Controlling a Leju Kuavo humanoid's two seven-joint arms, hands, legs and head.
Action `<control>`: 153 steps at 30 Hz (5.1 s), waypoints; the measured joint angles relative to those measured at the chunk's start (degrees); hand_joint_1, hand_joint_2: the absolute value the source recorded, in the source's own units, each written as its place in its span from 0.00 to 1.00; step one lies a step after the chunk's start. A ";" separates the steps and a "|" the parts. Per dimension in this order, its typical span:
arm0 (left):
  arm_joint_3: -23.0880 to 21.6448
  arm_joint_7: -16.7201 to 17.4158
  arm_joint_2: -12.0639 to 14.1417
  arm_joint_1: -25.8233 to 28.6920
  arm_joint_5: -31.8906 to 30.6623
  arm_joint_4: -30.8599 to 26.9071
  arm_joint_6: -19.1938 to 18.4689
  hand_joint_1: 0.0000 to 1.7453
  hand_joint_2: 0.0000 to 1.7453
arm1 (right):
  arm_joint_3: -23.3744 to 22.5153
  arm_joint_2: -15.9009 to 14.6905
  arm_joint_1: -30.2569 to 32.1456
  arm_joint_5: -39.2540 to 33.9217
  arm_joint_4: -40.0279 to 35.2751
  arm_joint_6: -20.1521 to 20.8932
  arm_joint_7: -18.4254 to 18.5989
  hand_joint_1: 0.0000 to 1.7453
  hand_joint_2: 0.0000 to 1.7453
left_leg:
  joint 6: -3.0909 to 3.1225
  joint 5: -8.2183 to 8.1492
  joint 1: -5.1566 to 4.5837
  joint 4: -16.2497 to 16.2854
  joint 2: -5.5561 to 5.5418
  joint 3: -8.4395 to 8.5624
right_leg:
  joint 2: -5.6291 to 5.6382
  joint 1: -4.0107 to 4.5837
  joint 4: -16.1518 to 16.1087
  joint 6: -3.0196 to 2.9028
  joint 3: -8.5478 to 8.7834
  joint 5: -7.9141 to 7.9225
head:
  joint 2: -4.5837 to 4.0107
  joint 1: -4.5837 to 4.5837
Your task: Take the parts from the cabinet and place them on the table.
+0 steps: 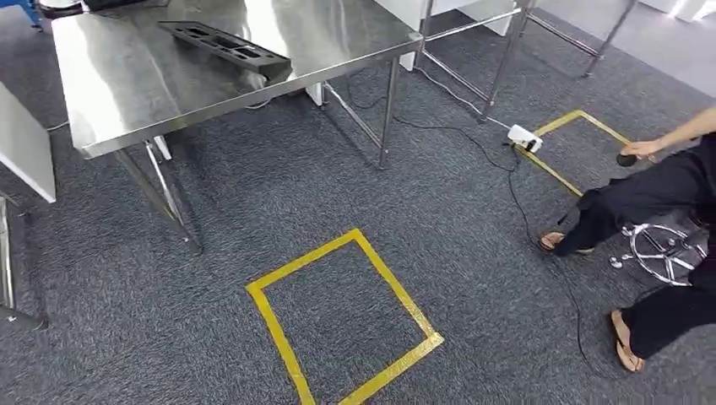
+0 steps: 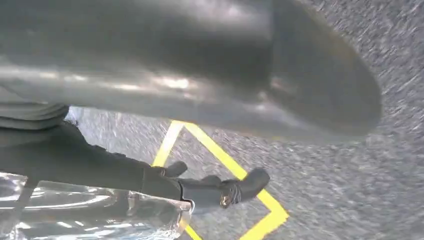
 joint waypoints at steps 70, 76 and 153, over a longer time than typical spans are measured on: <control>-1.20 2.36 -1.94 -0.27 -0.28 0.15 1.57 0.00 0.00 | -0.33 -0.68 0.00 2.91 0.33 4.00 6.23 0.00 0.00 | -2.43 -0.09 -0.22 0.19 4.77 0.47 | -2.94 -0.18 -18.87 -0.94 9.52 7.06 | 0.00 -0.96; -1.44 2.34 -2.12 0.13 -0.68 0.22 0.86 0.00 0.00 | -0.59 -0.92 -0.03 2.60 0.33 4.00 6.97 0.00 0.00 | -2.86 -9.82 0.31 19.64 -2.77 -8.44 | 1.08 0.03 -18.75 -2.39 9.34 7.66 | 0.00 -1.60; -12.48 2.82 2.14 1.61 -11.04 0.44 -12.26 0.00 0.00 | -13.64 2.73 1.69 -5.51 0.33 -3.19 12.55 0.00 0.00 | -0.64 0.99 0.61 2.03 0.40 -2.30 | 0.05 0.02 0.40 -0.62 0.48 -1.23 | 0.00 0.22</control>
